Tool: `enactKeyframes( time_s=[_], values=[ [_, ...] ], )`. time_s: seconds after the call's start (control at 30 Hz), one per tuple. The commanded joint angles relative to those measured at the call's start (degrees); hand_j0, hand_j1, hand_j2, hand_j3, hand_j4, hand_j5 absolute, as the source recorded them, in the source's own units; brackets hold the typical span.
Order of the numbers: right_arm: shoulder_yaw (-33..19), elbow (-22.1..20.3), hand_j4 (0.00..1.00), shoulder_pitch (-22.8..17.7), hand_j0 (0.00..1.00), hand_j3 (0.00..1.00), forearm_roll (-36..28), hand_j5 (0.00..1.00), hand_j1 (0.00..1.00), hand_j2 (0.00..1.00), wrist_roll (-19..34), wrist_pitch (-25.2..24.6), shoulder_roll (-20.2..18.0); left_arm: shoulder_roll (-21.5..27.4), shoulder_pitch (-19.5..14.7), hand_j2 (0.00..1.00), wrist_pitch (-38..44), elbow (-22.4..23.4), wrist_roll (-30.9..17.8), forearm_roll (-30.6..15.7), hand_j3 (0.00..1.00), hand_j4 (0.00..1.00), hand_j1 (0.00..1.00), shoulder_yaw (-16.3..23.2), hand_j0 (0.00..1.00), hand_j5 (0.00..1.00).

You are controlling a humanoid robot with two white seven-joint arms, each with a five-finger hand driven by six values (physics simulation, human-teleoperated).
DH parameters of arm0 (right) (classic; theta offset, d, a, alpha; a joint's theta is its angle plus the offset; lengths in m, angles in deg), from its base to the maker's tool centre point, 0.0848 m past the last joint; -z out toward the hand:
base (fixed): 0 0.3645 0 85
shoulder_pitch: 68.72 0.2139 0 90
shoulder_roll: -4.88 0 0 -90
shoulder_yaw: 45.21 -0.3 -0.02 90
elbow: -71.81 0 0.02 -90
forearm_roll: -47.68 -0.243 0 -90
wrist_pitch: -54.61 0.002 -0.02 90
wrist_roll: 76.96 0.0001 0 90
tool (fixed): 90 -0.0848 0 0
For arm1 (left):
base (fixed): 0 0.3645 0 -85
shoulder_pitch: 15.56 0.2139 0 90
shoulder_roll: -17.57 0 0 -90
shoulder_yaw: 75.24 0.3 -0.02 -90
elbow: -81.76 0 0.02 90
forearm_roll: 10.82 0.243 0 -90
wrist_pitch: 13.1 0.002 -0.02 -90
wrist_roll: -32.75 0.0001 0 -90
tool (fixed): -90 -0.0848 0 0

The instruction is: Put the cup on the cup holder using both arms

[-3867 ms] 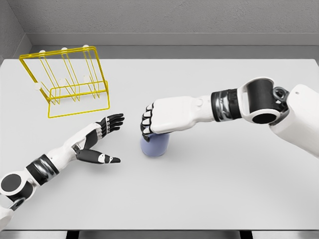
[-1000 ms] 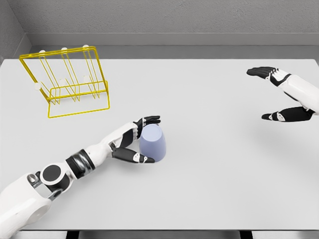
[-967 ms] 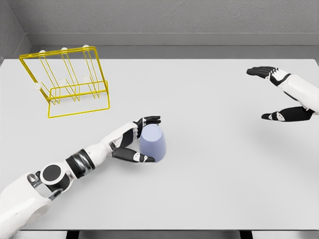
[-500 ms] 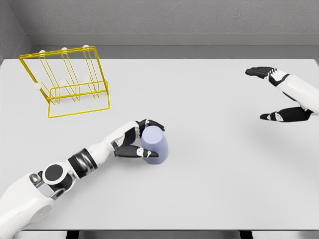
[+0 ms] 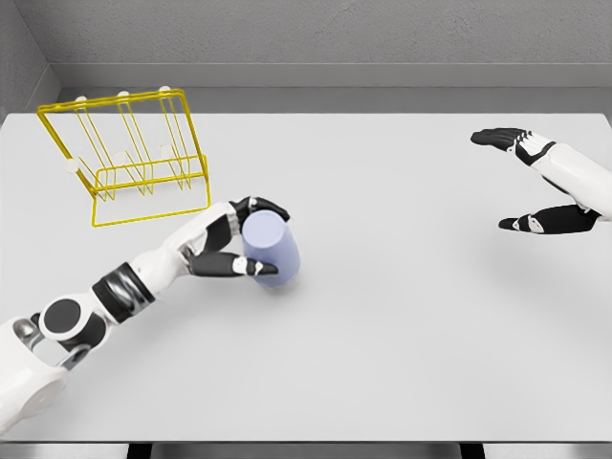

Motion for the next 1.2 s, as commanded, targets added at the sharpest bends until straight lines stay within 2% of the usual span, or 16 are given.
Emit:
enactKeyframes(
  time_s=[0.0, 0.2, 0.57, 0.93, 0.97, 1.17],
  values=[
    [0.0, 0.0, 1.0, 0.0, 1.0, 1.0, -0.5, 1.0, 1.0, 1.0, 0.0, -0.2, -0.1, 1.3, -0.1, 0.6, 0.0, -0.8, 0.0, -0.7, 0.6, 0.6, 0.6, -1.3, 0.6, 0.6],
    [0.0, 0.0, 1.0, 0.0, 1.0, 1.0, -0.5, 1.0, 1.0, 1.0, 0.0, -0.2, -0.1, 3.2, 0.1, 0.6, -1.0, -1.8, 0.0, -0.7, 0.6, 0.6, 0.6, -2.5, 0.6, 0.6],
    [0.0, 0.0, 1.0, 0.0, 1.0, 1.0, -0.5, 1.0, 1.0, 1.0, 0.0, -0.2, -0.1, 7.4, 0.4, 0.6, -2.2, -2.7, 0.0, -1.8, 0.6, 0.6, 0.6, -7.7, 0.6, 0.6],
    [0.0, 0.0, 1.0, 0.1, 1.0, 1.0, -0.5, 1.0, 1.0, 1.0, 0.0, -0.2, -0.1, 8.2, 0.3, 0.61, -3.0, -2.9, 0.0, -2.2, 0.61, 0.61, 0.61, -9.2, 0.61, 0.61],
    [0.0, 0.0, 1.0, 0.0, 1.0, 1.0, -0.5, 1.0, 1.0, 1.0, 0.0, -0.2, -0.1, 10.0, 0.3, 0.61, -4.7, -2.8, 0.0, -3.8, 0.61, 0.61, 0.61, -10.7, 0.61, 0.61],
    [0.0, 0.0, 1.0, 0.1, 1.0, 1.0, -0.5, 1.0, 1.0, 1.0, 0.0, -0.2, -0.1, 11.0, 0.3, 0.61, -4.7, -2.6, 0.0, -4.5, 0.61, 0.61, 0.61, -12.5, 0.61, 0.61]
  ],
)
